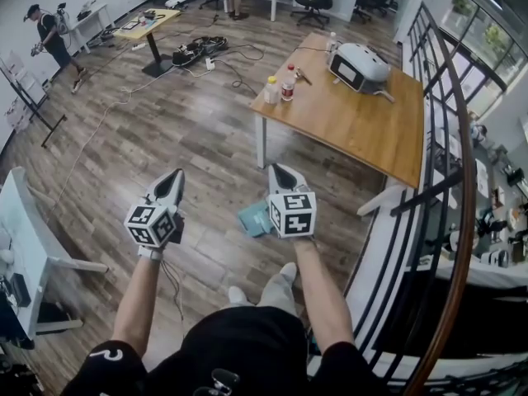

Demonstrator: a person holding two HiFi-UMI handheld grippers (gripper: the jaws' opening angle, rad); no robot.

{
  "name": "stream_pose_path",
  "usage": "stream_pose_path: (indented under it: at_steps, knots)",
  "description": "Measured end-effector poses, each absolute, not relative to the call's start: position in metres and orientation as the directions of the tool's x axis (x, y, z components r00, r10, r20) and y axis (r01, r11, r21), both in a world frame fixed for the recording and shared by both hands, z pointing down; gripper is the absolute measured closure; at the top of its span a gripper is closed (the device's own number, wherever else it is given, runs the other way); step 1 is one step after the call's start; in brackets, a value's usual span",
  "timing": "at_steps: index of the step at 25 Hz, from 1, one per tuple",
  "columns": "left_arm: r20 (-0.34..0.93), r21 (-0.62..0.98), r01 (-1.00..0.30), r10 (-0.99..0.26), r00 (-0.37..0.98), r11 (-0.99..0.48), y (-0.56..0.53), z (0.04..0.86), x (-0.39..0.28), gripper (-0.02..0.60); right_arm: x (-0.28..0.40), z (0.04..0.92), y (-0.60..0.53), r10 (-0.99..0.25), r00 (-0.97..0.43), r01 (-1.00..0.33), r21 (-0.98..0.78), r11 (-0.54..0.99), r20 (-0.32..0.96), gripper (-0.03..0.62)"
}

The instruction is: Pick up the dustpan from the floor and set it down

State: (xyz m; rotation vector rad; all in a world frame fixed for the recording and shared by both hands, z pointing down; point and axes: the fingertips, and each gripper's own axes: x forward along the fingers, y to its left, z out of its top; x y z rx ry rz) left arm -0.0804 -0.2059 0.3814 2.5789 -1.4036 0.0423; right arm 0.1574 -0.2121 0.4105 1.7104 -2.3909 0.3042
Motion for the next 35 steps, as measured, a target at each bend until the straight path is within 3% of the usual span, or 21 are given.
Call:
stream_pose_path:
  at_steps: [12,22,25,35]
  knots:
    - [0.133,0.135,-0.847,-0.838,0.529,-0.514,-0.236,0.411,-0.064,0.588,0.160,0.451,-0.245,-0.893,-0.345,-0.937,-0.053,0.345,0.288,0.600]
    - [0.166,0.156,-0.854,-0.839,0.519,-0.497,-0.245,0.481,-0.059,0.588,0.150,0.534,-0.254,-0.860,-0.369,-0.925,-0.045,0.378,0.353,0.596]
    - [0.180,0.176,-0.855,-0.838,0.515,-0.488,-0.249,0.504,-0.061,0.588,0.145,0.563,-0.256,-0.846,-0.380,-0.920,-0.053,0.389,0.373,0.530]
    - [0.222,0.210,-0.864,-0.838,0.499,-0.458,-0.257,0.593,-0.063,0.588,0.139,0.676,-0.251,-0.794,-0.395,-0.911,-0.088,0.402,0.463,0.430]
